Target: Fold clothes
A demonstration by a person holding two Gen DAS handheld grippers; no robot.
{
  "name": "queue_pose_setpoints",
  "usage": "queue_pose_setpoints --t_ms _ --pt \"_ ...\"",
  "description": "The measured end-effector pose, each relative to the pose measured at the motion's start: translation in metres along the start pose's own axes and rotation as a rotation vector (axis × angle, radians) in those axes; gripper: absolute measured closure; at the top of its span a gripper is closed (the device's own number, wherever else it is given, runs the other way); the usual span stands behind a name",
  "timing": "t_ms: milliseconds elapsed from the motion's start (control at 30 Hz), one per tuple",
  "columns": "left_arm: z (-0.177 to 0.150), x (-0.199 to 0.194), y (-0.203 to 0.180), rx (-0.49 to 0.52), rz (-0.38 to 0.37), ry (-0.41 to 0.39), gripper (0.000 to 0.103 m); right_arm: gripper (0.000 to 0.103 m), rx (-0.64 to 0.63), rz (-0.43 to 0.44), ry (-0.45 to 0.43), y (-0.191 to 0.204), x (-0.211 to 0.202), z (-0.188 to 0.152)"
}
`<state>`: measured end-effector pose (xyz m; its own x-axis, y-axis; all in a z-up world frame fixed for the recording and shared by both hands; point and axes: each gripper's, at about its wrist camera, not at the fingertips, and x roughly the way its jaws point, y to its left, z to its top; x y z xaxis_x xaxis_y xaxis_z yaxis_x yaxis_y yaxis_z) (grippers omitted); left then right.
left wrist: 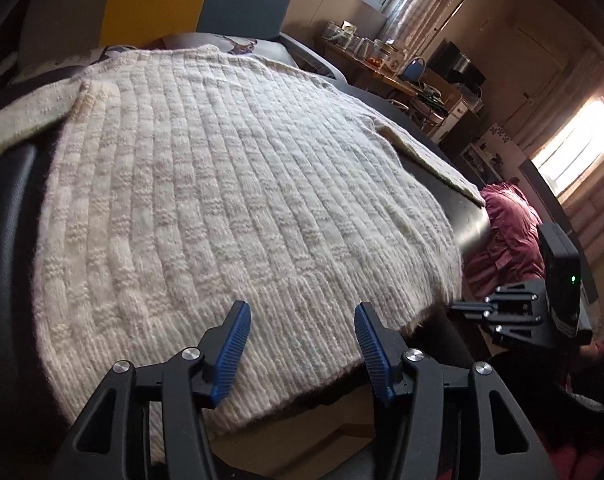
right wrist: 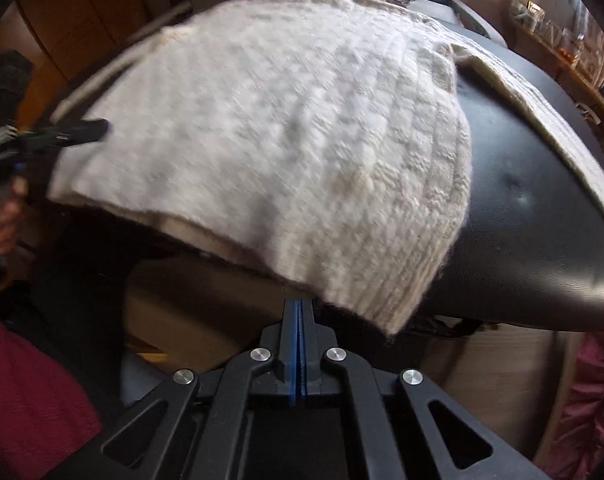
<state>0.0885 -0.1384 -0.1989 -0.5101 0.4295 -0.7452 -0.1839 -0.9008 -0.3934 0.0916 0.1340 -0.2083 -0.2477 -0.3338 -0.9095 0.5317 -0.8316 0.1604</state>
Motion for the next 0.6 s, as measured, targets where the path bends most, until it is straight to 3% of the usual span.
queue_pose_setpoints --t_ms 33,133,233,333,600 --pt "0.004 0.001 0.003 -0.01 0.013 -0.006 0.047 0.1 0.023 0.022 -0.018 -0.003 -0.007 0.004" --pt "0.019 0.003 0.006 -0.037 0.004 -0.021 0.047 0.074 0.077 0.033 -0.054 -0.014 -0.016 0.017" --pt "0.03 0.015 -0.009 0.003 -0.027 0.001 0.044 0.074 0.146 -0.002 -0.075 -0.024 -0.009 0.026" --pt "0.032 0.031 -0.024 0.044 -0.045 0.043 0.044 0.067 0.193 -0.012 -0.058 -0.029 0.008 0.032" --pt "0.034 0.066 -0.057 0.133 -0.086 0.13 0.044 0.067 0.127 -0.106 -0.072 -0.012 0.023 0.034"
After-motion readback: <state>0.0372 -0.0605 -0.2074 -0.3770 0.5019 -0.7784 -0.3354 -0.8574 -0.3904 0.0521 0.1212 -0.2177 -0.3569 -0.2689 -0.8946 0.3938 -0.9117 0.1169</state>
